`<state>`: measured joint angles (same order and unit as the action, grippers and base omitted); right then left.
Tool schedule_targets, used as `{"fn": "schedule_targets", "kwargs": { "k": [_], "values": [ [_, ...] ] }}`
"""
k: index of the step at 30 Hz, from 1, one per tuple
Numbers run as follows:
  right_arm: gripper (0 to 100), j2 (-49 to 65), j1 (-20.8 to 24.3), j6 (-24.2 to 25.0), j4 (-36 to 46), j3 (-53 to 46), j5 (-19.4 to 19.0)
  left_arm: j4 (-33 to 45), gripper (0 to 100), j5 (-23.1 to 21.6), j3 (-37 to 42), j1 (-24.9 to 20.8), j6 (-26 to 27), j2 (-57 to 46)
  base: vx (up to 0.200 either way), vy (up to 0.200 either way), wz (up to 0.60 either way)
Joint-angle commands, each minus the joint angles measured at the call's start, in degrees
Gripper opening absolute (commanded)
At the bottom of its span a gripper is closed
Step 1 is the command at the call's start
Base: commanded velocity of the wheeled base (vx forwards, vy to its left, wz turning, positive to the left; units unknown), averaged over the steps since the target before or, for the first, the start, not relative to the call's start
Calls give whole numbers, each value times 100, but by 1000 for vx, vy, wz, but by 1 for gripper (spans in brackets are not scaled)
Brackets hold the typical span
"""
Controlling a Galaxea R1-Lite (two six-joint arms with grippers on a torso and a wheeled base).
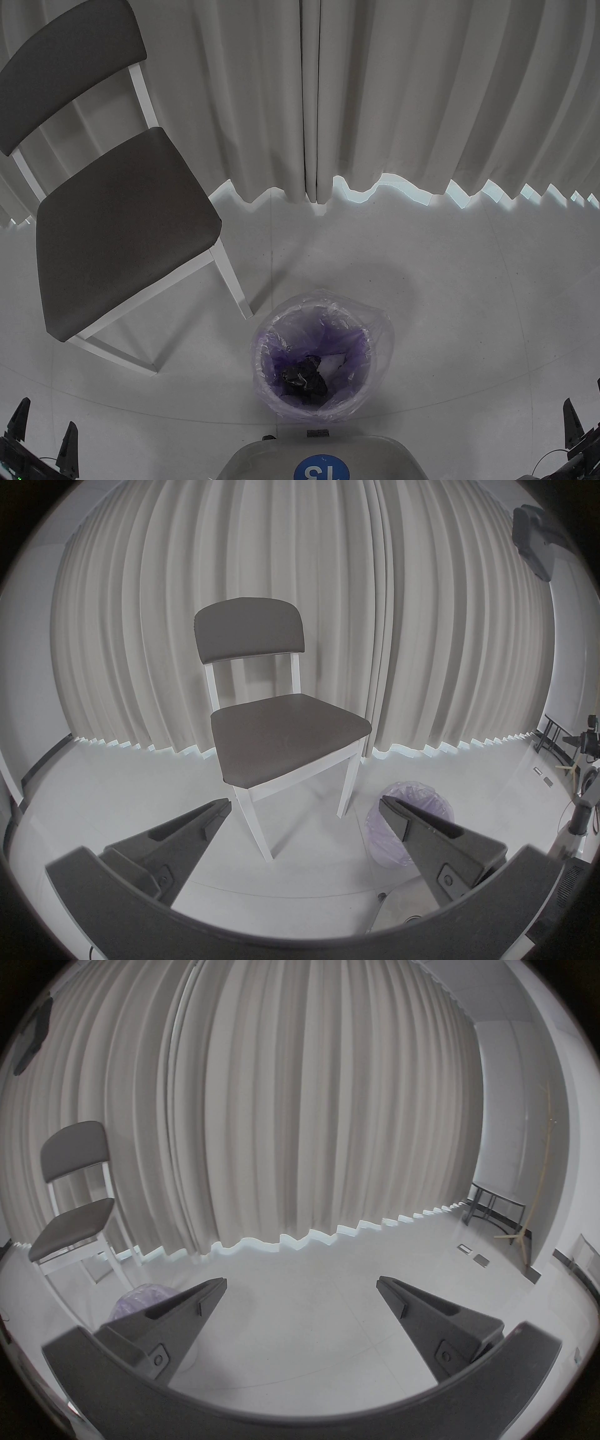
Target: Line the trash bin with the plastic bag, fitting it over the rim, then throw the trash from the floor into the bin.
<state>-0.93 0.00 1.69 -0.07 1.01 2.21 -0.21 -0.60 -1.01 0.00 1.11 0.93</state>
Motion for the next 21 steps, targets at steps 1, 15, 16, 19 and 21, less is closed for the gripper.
{"fn": "schedule_targets", "kwargs": {
  "k": [1, 15, 16, 19, 21],
  "values": [
    [100, 40, 0, 173, -19, -101, -1, 3, 100, -28, 101, 0, -49, -75, 0, 0, 0],
    [100, 31, 0, -82, -19, -101, -71, -6, 100, 60, 101, 0, -111, -84, 0, 0, 0],
    [100, 40, -9, -126, -10, -101, -89, -6, 100, 77, 101, 0, -120, -84, 0, 0, 0],
    [100, 40, -9, -126, -1, -101, -89, -6, 100, 69, 101, 0, -111, -84, 0, 0, 0],
    [100, 40, -9, -134, -1, -101, -89, -6, 100, 69, 101, 0, -111, -84, 0, 0, 0]
  ]
}}
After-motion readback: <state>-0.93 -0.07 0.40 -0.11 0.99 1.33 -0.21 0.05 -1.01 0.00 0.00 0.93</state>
